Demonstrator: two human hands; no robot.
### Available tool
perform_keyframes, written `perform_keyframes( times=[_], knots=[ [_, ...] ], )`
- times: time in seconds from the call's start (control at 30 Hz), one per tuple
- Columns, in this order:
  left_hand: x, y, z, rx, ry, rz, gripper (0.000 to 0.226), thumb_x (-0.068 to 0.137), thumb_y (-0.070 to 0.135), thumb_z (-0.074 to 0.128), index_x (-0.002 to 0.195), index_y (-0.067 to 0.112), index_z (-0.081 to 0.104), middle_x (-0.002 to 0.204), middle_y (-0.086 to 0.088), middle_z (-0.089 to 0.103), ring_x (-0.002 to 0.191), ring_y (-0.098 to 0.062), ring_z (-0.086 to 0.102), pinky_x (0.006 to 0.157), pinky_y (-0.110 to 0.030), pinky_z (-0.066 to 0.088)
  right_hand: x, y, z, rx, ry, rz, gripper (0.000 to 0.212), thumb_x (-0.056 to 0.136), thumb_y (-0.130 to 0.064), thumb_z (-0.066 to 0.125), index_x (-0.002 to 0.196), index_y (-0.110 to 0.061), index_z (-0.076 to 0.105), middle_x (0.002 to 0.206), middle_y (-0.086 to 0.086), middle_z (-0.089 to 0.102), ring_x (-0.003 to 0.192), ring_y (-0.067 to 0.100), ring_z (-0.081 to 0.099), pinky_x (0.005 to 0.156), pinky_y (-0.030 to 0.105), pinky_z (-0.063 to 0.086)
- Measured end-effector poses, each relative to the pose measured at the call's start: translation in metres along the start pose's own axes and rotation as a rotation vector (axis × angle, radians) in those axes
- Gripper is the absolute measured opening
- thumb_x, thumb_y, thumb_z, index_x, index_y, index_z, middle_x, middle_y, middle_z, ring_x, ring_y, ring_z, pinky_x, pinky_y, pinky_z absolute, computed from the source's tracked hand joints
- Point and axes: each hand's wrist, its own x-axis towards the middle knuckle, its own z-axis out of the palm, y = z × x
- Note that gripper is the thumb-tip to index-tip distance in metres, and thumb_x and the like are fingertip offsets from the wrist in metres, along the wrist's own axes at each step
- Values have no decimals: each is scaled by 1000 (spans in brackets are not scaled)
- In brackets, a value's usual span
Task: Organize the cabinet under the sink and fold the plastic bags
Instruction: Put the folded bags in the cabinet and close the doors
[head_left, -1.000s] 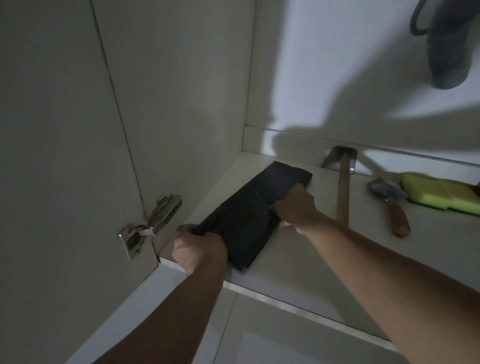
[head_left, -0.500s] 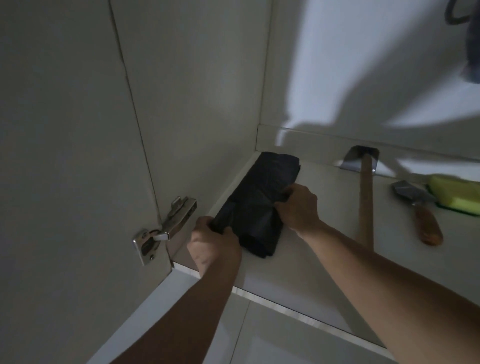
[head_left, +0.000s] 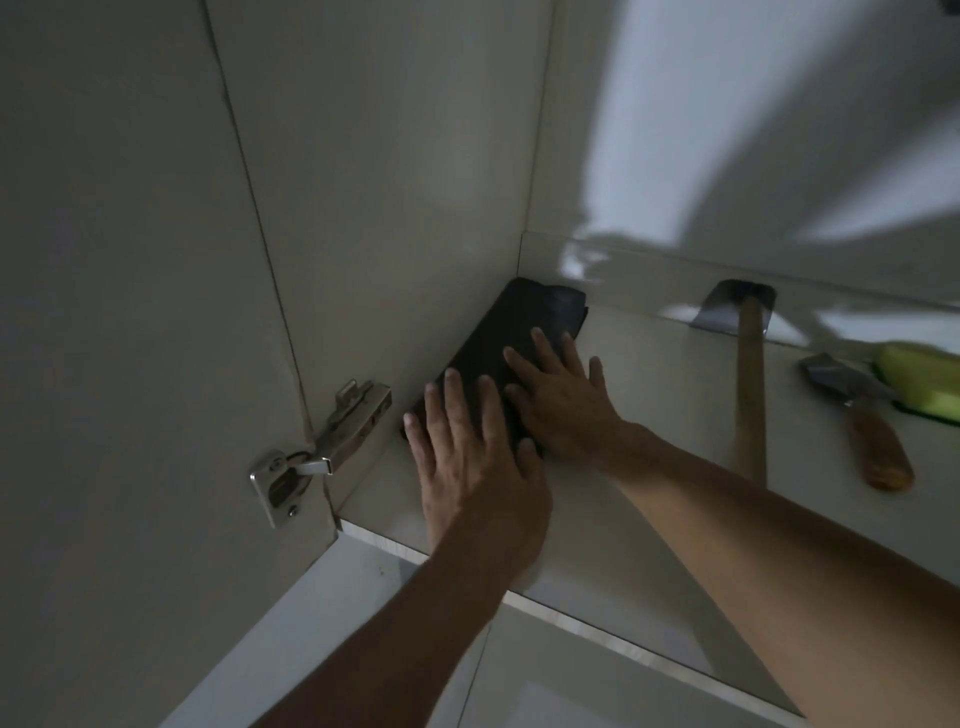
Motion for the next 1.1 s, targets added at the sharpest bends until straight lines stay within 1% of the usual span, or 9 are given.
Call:
perform_keyframes(
  times=[0.07,0.17,0.4,0.53,0.7,0.8,0.9,1.03,1.1],
  knots=[
    [10,-8,-1,75,-213,-47,74,91,58,4,154,17,5,161,-12,-4,148,-29,-7,119,-50,-2,2,2,2,-96,-157,-20,60,101,-53,23,155,-34,2,162,3,-16,146,37,-19,113,65,-2],
    [16,-10,0,162,-416,-141,74,96,60,13,152,16,-7,160,-11,-12,147,-30,-13,118,-50,-3,2,0,1,-70,-216,16,61,101,-55,18,154,-35,-5,162,4,-17,147,36,-15,113,63,-2],
    [14,-10,-9,97,-336,-170,75,98,54,27,153,13,-2,160,-14,-6,148,-30,-7,120,-48,2,-19,3,-12,185,-100,75,62,102,-53,19,156,-28,4,164,1,-3,150,27,-1,119,55,7],
    [4,-6,-31,76,-339,-103,74,96,57,31,152,16,8,161,-12,1,148,-30,1,120,-50,8,-52,9,-49,297,-47,65,60,103,-50,23,155,-20,18,161,5,22,146,24,24,116,34,21],
    [-15,26,-94,-24,-427,-18,64,95,52,44,145,15,33,151,-8,35,140,-27,29,115,-48,25,-113,6,-109,262,11,139,55,102,-51,28,150,-25,31,151,8,41,135,28,42,107,35,33],
    [-32,48,-142,-53,-562,32,65,93,52,49,145,15,36,147,-8,41,134,-27,40,111,-42,34,-168,-1,-152,244,11,148,46,103,-42,35,139,-18,49,138,13,55,126,29,52,106,41,35],
    [-54,65,-179,-44,-645,116,66,92,55,49,142,13,41,144,-9,45,129,-26,46,107,-41,38,-223,-6,-190,173,20,146,40,102,-38,39,122,-10,60,119,12,64,112,30,58,95,42,43],
    [-92,83,-223,-112,-668,202,69,89,61,49,140,14,44,145,-5,45,130,-23,45,107,-38,38,-301,-19,-238,90,19,197,36,102,-35,41,113,-10,63,111,9,63,106,27,58,86,33,42],
    [-111,96,-245,-119,-668,266,71,88,62,50,141,16,42,147,-4,43,132,-21,43,109,-38,36,-341,-24,-261,58,35,226,27,101,-34,44,87,-19,61,96,7,62,95,25,59,77,29,41]
  ],
)
